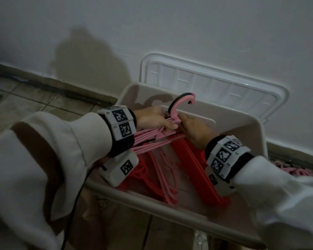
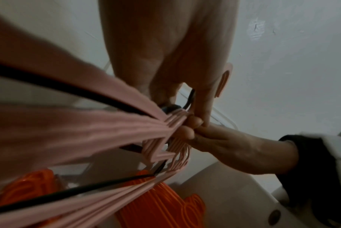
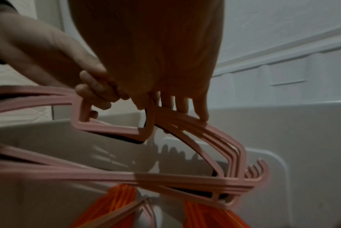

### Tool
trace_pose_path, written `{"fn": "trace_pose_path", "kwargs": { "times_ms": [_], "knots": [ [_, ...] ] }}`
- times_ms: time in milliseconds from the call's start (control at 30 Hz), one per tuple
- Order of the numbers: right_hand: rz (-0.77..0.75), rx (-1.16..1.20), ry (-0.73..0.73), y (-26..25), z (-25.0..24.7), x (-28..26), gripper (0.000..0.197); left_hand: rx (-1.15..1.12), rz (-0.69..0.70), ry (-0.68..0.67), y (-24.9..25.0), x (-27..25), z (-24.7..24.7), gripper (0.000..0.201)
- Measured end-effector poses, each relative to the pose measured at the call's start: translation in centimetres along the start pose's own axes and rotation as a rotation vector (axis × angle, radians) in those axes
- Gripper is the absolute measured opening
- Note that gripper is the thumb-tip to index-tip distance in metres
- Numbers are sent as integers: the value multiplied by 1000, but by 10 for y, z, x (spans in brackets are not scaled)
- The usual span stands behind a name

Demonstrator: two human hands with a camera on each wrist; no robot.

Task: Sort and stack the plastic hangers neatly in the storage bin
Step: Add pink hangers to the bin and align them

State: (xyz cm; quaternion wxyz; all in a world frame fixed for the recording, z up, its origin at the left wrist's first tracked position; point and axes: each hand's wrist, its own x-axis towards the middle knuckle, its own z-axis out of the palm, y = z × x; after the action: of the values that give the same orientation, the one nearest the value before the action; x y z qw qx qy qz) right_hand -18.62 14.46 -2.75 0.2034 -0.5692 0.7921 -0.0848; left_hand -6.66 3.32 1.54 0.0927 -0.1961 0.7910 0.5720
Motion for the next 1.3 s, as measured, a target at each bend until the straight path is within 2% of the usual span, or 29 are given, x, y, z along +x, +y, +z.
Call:
{"fn": "trace_pose_path", "kwargs": {
  "times_ms": [167,233,333,367,400,533,567,600,700,933,1067,1167,1267,1300],
  "knots": [
    [80,54,49,0,5,-1,48,15,-50,64,-4,2,-3,34],
    [129,-49,96,4,7,-5,50,51,-85,95,-8,4,-7,30],
    [264,-138,159,5,7,-14,37,40,-123,173,-14,7,-12,29],
    [304,-158,104,5,7,-17,35,59,-132,198,-15,7,-13,31],
    [318,-192,-16,4,7,-19,35,74,-129,210,-15,7,-15,32],
    [289,-80,-732,-7,24,-24,44,106,-126,223,-9,5,-14,26],
    [307,-36,-819,-11,31,-24,47,108,-126,223,-7,5,-14,28],
    [306,-38,-845,-14,37,-23,48,98,-121,222,-4,4,-13,31],
    [303,-62,-818,-17,54,-17,42,60,-88,211,2,1,-12,39],
    [297,-169,-875,-23,63,-18,34,32,-60,233,10,-2,-18,34],
    [309,-102,-834,-22,54,-16,35,57,-61,250,12,-2,-21,33],
    [339,-32,-754,-16,48,-20,28,63,-53,245,13,-1,-21,34],
    [317,-47,-681,-7,39,-24,44,80,-52,230,13,2,-23,33],
    [311,-34,-650,-3,36,-26,43,93,-58,223,13,2,-25,32]
  ]
}}
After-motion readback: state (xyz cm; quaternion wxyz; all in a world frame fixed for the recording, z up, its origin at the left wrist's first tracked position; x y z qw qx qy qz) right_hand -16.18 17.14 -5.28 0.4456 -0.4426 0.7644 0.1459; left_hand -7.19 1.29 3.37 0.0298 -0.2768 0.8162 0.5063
